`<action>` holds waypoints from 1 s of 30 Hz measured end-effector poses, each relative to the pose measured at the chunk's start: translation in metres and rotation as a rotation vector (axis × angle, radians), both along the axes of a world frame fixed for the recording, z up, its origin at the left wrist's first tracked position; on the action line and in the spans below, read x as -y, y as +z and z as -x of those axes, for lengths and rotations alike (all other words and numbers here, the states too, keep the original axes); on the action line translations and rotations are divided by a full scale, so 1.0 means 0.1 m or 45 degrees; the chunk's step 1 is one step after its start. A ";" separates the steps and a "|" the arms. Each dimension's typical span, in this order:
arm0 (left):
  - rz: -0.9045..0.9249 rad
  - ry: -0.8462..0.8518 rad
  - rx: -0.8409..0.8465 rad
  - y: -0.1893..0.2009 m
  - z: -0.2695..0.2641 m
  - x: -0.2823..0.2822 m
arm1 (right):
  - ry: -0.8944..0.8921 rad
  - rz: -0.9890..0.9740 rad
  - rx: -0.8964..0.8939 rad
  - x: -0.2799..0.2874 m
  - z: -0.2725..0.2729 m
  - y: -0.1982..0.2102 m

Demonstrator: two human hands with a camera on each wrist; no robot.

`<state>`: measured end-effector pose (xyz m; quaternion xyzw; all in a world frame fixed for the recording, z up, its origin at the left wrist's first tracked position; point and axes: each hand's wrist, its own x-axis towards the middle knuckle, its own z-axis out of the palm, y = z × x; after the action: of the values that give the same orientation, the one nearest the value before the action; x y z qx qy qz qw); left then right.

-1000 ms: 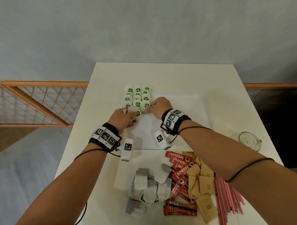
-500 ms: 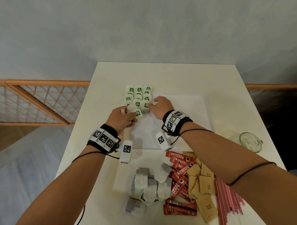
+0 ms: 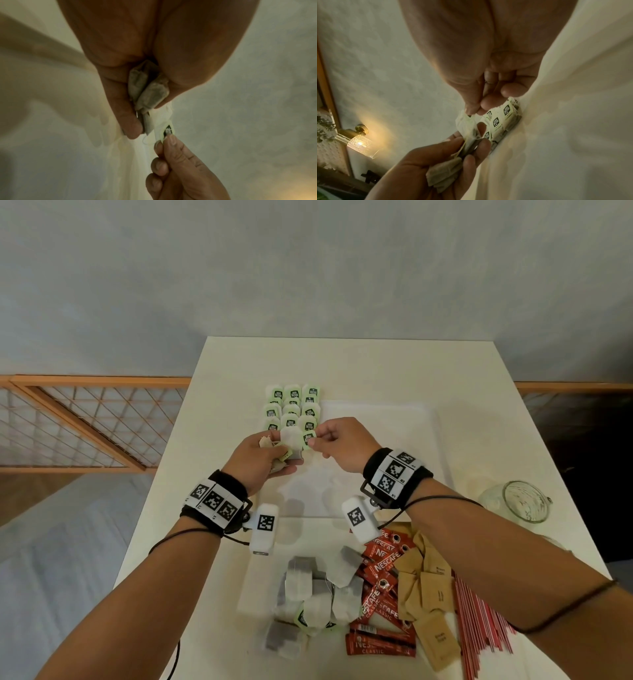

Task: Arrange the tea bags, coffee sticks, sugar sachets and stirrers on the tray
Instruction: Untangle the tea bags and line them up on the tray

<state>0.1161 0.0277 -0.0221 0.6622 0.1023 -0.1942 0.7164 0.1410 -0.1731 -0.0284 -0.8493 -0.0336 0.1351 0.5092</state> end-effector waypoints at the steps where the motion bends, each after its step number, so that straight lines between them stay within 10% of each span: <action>1: 0.009 -0.003 0.003 0.01 0.01 0.00 | -0.009 -0.026 0.005 0.00 -0.01 -0.01; 11: 0.109 -0.116 0.017 0.09 0.05 0.00 | 0.032 -0.014 0.017 -0.12 0.02 -0.01; 30: -0.450 0.031 0.242 0.03 -0.02 -0.19 | 0.067 -0.147 -0.136 -0.33 0.04 -0.09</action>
<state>0.1177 0.0471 -0.0186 0.7917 0.0749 -0.1011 0.5978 0.1365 -0.1404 -0.0374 -0.8091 -0.0363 0.1913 0.5545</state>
